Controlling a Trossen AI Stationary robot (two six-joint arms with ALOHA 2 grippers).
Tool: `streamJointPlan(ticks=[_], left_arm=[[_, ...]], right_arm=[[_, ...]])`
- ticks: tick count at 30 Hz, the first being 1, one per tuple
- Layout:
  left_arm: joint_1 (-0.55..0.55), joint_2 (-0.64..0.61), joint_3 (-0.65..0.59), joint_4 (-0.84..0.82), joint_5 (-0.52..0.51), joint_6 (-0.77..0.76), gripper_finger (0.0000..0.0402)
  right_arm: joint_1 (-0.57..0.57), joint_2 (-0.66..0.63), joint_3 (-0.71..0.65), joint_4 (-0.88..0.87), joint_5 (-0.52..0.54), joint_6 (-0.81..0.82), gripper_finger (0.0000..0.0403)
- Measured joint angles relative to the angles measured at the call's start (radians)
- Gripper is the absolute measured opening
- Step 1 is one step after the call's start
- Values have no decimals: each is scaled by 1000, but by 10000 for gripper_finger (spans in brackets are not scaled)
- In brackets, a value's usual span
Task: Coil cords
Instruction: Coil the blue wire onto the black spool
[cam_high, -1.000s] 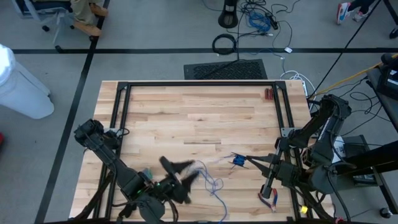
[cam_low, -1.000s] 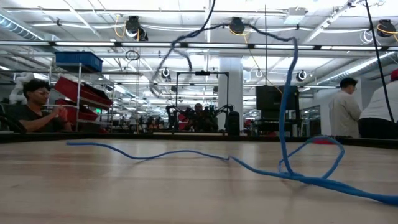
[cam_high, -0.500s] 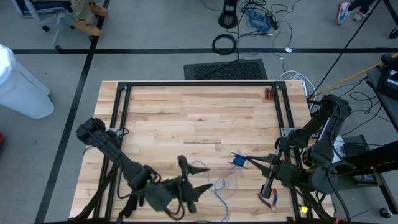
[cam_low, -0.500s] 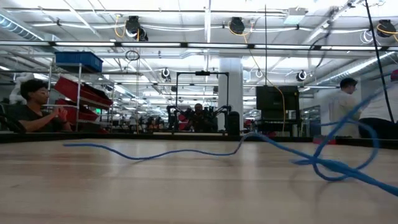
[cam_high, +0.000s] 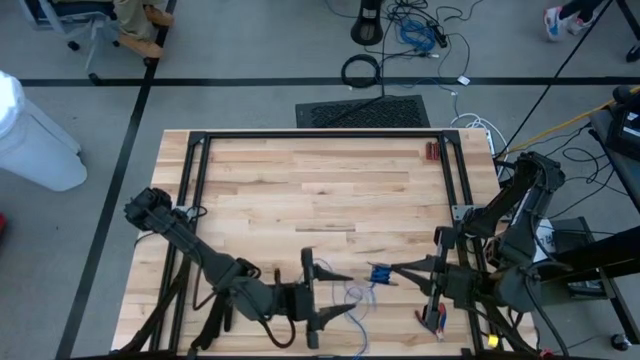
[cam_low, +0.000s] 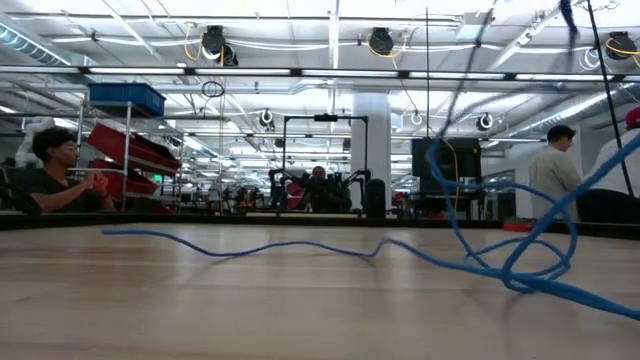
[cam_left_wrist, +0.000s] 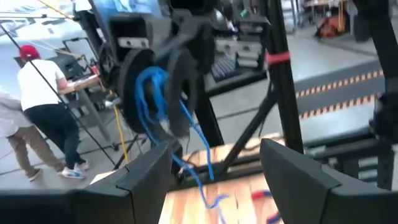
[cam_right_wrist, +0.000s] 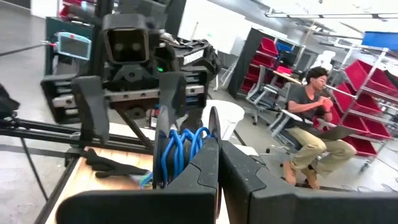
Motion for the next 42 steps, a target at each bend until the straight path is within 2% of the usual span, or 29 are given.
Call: streamJointPlan(ticks=[8,14,27,30,35,42], left_arm=[[11,0,0,55,89,-10,251],[16,0,0,58,83,-28,250],[45,12,0,69,45,-64,246],[44,13,0,70,45,-63,217],[43,13,0,70,45,-64,134],[44,13,0,71,16,-64,41]], right_arm=[[-24,0,0,1,-55,3,0],[-53,3,0,1,-103,16,0],[-72,12,0,0,-129,23,0],[-72,12,0,1,-129,23,0],[-72,12,0,1,-129,27,0],[-72,16,0,1,-125,27,0]])
